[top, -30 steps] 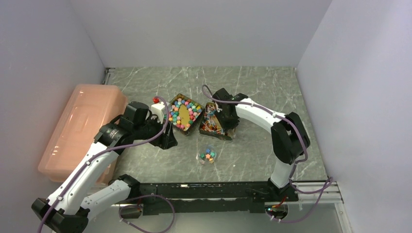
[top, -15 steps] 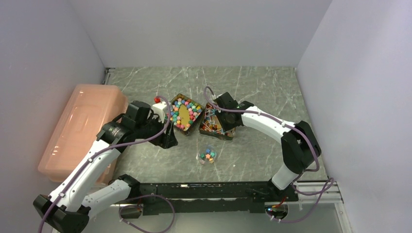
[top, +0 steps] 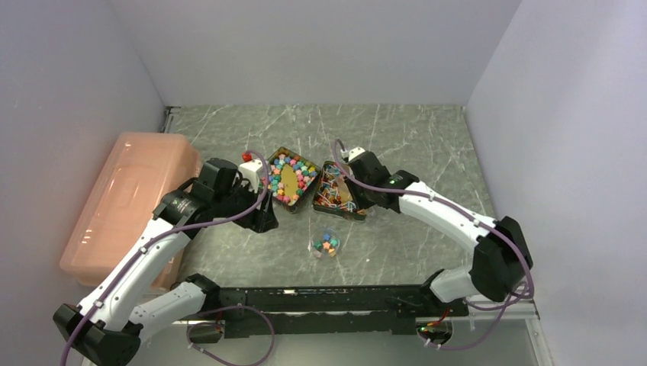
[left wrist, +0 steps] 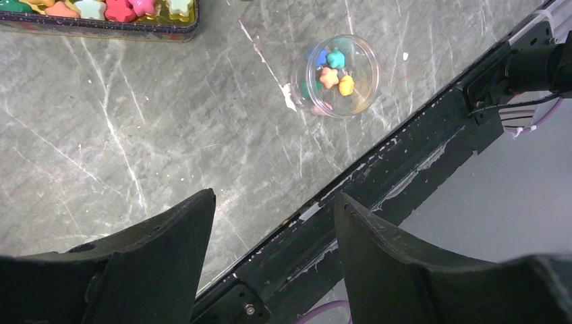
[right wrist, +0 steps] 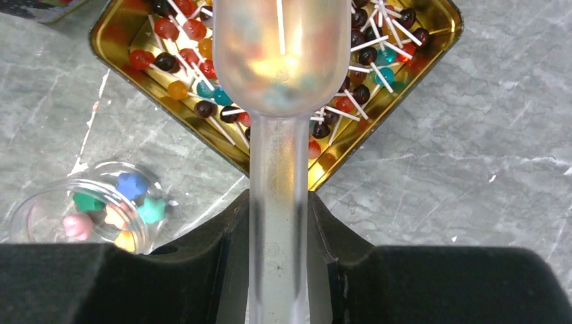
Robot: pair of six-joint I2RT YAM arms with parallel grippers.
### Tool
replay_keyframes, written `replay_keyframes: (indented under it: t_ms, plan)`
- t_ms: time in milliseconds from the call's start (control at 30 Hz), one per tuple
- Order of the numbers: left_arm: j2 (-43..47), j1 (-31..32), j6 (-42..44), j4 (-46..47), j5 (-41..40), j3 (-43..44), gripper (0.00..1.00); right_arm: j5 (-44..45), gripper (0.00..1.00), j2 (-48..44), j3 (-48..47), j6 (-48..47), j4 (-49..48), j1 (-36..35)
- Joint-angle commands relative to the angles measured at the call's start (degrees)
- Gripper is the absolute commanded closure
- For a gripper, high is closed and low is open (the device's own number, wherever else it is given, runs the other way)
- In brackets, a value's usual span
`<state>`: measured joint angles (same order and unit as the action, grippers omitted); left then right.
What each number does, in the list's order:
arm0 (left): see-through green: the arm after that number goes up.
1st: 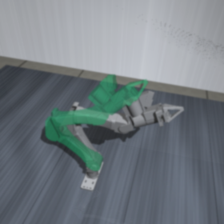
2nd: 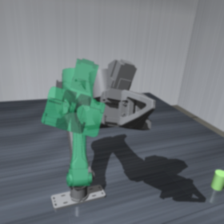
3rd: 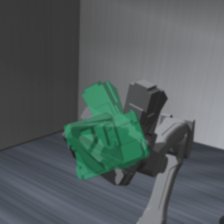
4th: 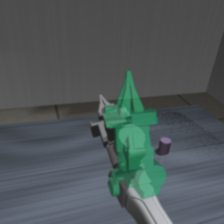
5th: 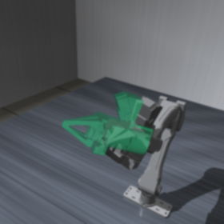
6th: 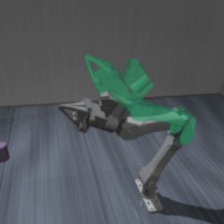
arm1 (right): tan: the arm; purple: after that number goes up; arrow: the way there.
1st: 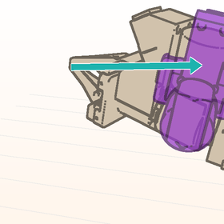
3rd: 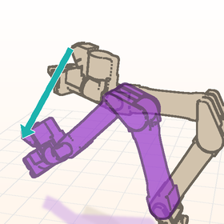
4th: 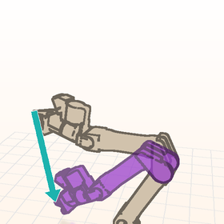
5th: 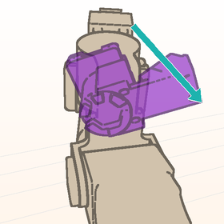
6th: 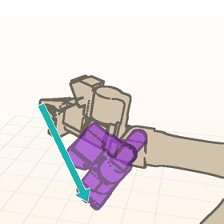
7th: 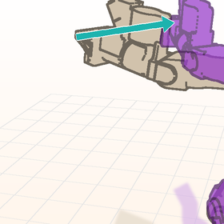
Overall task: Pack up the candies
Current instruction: Scoop the fake candies from the storage box, then place the fake candies in the packing bottle.
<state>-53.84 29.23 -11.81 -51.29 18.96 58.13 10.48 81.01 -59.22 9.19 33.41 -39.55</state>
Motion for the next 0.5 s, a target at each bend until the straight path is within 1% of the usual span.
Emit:
replay_keyframes:
  t_ms: [0,167,467]
  plan:
    - [0.17,0.21,-0.89,2.12,-1.01,0.4,0.29,2.25,1.0,-4.42,0.91,1.44,-0.06,-1.22]
    - [0.6,0.21,-1.3,2.4,-1.5,0.02,0.29,4.03,1.0,-8.0,2.48,3.32,1.77,-3.38]
    - [1.63,0.21,-1.79,2.73,-2.28,-1.57,0.3,9.66,1.0,-13.9,4.11,9.36,6.49,-11.86]
